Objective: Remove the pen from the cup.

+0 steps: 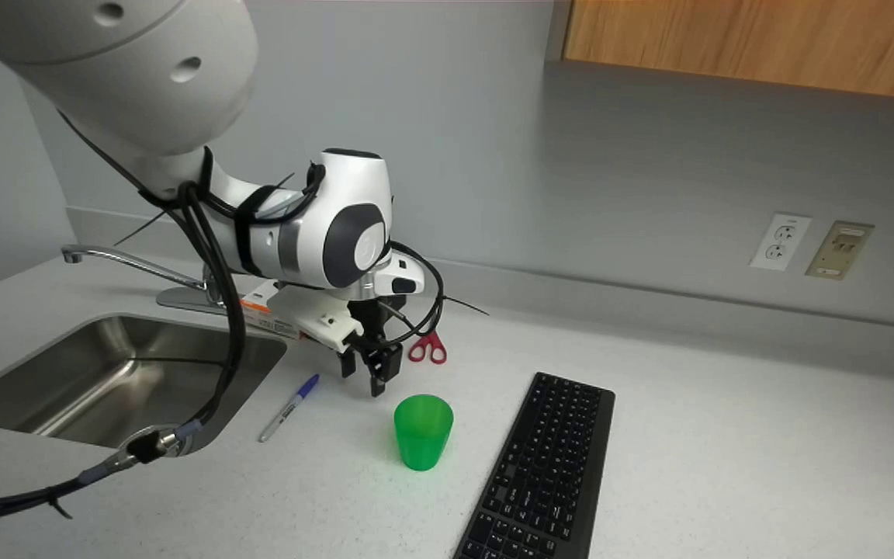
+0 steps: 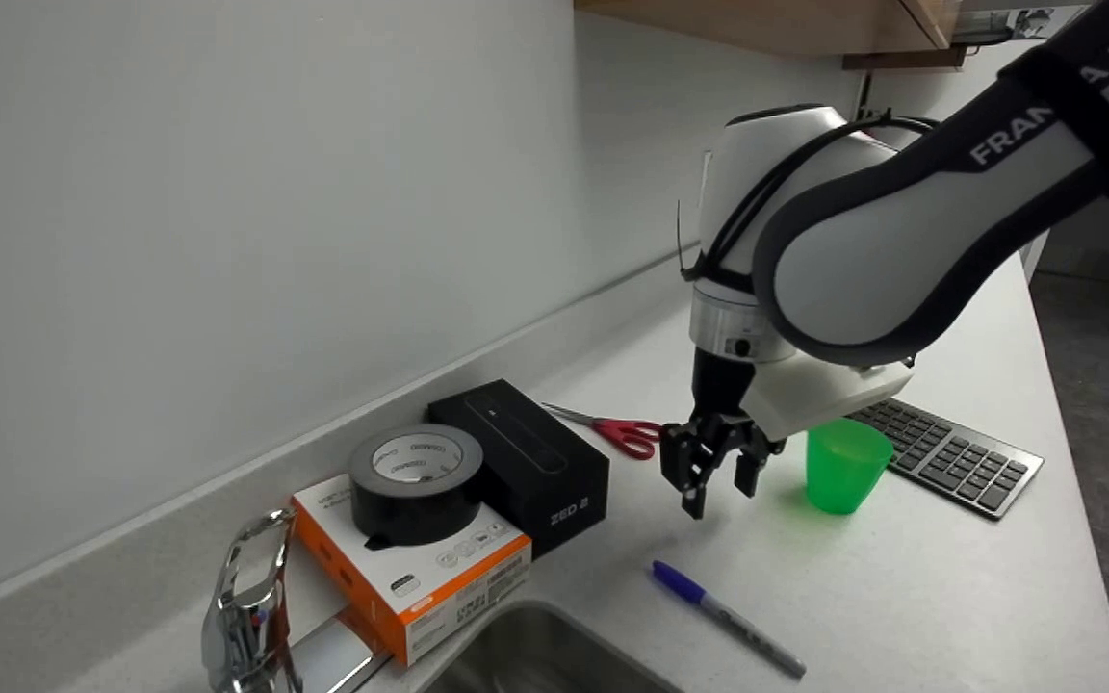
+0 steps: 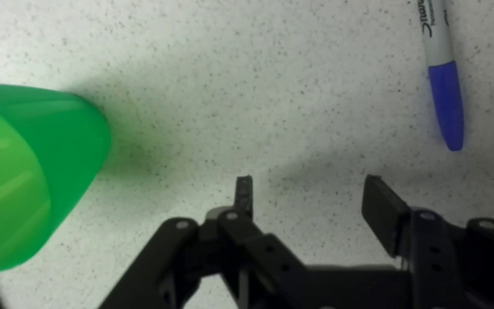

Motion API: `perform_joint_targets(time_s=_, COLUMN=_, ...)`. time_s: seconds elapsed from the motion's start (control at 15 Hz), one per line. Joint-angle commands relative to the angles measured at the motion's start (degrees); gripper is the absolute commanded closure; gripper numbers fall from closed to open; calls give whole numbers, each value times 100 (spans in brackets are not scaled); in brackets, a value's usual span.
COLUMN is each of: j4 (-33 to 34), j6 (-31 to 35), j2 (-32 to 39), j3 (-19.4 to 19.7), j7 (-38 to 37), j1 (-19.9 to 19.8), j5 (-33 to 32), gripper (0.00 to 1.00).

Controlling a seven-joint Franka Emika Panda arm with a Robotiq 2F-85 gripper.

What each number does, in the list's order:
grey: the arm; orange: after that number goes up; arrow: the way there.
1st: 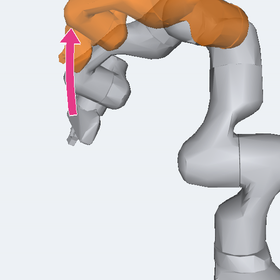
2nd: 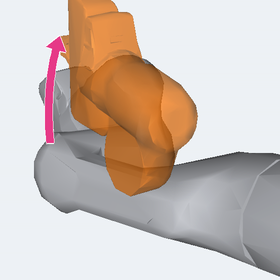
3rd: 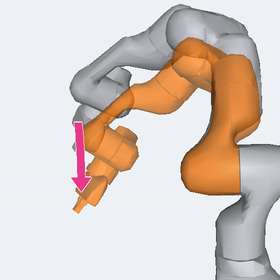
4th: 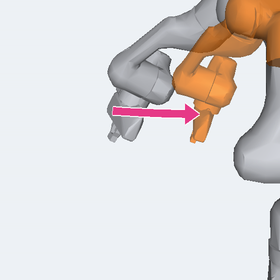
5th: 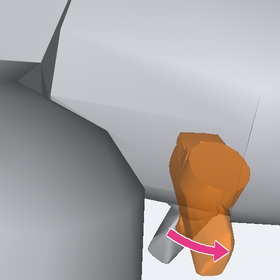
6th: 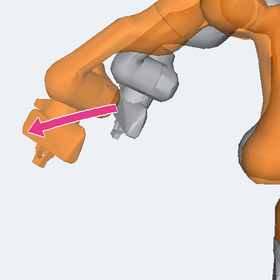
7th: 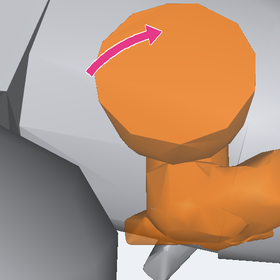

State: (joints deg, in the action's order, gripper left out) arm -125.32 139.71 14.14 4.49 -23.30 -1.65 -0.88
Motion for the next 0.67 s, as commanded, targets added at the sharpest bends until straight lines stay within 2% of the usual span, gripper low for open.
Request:
perform_joint_targets(time_s=0.0, j4=224, j6=-106, j2=98, j3=102, j7=-118, j1=97, j5=-113, gripper=1)
perform_joint_targets(time_s=0.6, j4=133, j6=-17, j2=24, j3=90, j7=17, j1=49, j5=18, gripper=0)
